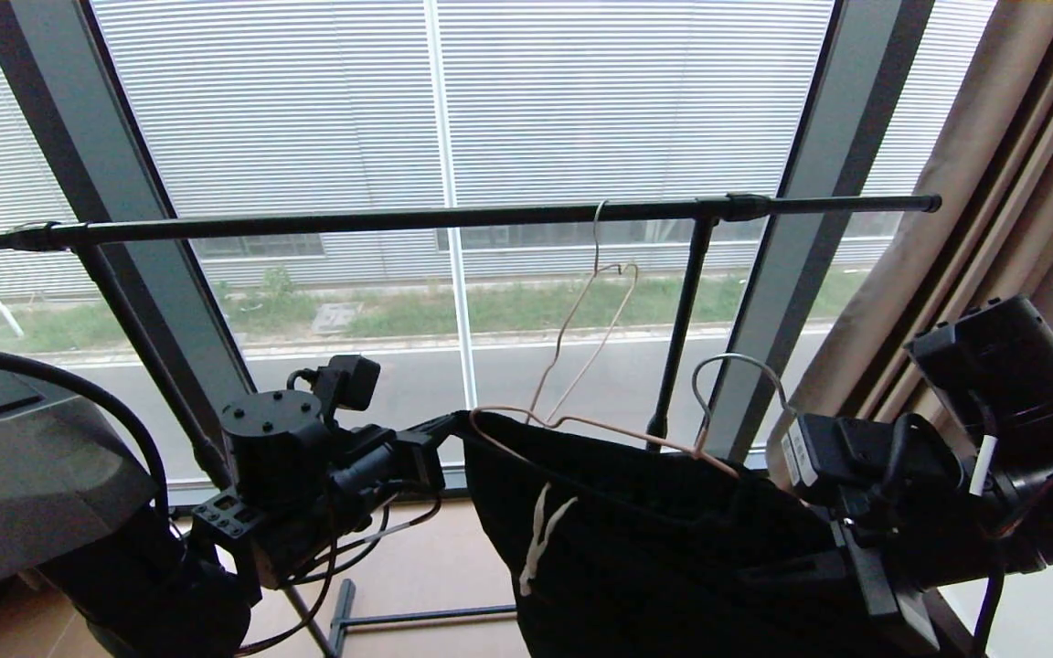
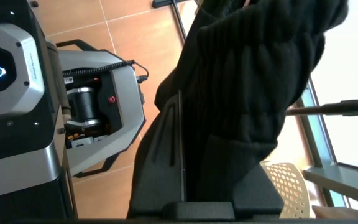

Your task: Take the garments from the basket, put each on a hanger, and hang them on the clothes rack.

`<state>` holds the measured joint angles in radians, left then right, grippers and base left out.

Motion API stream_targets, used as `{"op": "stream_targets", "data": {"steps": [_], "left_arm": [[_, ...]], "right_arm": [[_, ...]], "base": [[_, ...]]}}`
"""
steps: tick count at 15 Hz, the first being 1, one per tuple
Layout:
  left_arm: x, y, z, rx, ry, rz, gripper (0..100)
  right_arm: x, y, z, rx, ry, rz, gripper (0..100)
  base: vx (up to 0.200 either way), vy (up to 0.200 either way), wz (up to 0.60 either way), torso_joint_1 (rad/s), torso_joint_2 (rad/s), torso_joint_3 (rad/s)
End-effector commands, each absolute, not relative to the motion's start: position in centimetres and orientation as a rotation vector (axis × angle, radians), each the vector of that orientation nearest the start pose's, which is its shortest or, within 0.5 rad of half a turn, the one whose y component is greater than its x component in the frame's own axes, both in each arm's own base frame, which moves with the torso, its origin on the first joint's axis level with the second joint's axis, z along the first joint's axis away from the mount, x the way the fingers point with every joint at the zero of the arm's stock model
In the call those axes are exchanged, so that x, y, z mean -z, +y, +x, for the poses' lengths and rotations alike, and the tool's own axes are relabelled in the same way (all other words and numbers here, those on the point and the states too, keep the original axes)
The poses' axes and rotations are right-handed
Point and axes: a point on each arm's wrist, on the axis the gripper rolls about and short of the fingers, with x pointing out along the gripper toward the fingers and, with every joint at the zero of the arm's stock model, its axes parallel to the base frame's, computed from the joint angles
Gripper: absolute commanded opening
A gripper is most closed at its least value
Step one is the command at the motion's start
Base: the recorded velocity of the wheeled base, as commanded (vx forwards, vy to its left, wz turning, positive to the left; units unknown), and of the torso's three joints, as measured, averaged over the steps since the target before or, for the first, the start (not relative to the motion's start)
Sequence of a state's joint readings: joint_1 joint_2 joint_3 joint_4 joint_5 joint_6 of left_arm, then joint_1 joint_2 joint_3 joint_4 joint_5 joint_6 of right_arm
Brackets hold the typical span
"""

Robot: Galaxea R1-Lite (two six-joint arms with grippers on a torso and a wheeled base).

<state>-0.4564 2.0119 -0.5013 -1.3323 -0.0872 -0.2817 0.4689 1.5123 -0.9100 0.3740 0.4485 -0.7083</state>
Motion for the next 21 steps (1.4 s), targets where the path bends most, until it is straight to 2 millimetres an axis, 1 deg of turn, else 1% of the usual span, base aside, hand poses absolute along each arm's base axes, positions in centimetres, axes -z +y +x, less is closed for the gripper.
{"op": "stream_targets", "data": {"steps": [1, 5, 9, 12, 14, 15, 16, 21], "left_arm": [[-8.7, -14.0, 28.1, 0.517, 0.242, -0.244, 0], [-8.8, -14.0, 28.0, 0.517, 0.237, -0.243, 0], [-9.3, -14.0, 27.8, 0.522, 0.224, -0.245, 0], [-9.9, -14.0, 27.5, 0.532, 0.206, -0.247, 0], [-10.9, -14.5, 27.1, 0.557, 0.177, -0.247, 0], [-11.1, -14.5, 27.0, 0.561, 0.173, -0.246, 0], [-11.5, -14.5, 26.8, 0.569, 0.165, -0.221, 0], [-13.3, -15.7, 25.9, 0.622, 0.160, -0.180, 0]], "right_arm": [[-17.8, 11.1, 19.8, -1.162, 0.674, -0.612, 0], [-17.2, 11.1, 19.9, -1.135, 0.710, -0.633, 0], [-16.6, 11.4, 20.4, -1.137, 0.736, -0.633, 0], [-16.0, 11.9, 20.9, -1.107, 0.739, -0.671, 0], [-15.6, 12.3, 21.5, -1.100, 0.725, -0.673, 0], [-15.5, 12.3, 21.6, -1.100, 0.727, -0.673, 0], [-15.3, 12.5, 21.9, -1.098, 0.723, -0.674, 0], [-15.1, 12.9, 22.8, -1.074, 0.703, -0.686, 0]], "base": [[0.000, 0.000, 0.00, 0.000, 0.00, 0.000], [0.000, 0.000, 0.00, 0.000, 0.00, 0.000], [0.000, 0.000, 0.00, 0.000, 0.00, 0.000], [0.000, 0.000, 0.00, 0.000, 0.00, 0.000], [0.000, 0.000, 0.00, 0.000, 0.00, 0.000], [0.000, 0.000, 0.00, 0.000, 0.00, 0.000], [0.000, 0.000, 0.00, 0.000, 0.00, 0.000], [0.000, 0.000, 0.00, 0.000, 0.00, 0.000]]}}
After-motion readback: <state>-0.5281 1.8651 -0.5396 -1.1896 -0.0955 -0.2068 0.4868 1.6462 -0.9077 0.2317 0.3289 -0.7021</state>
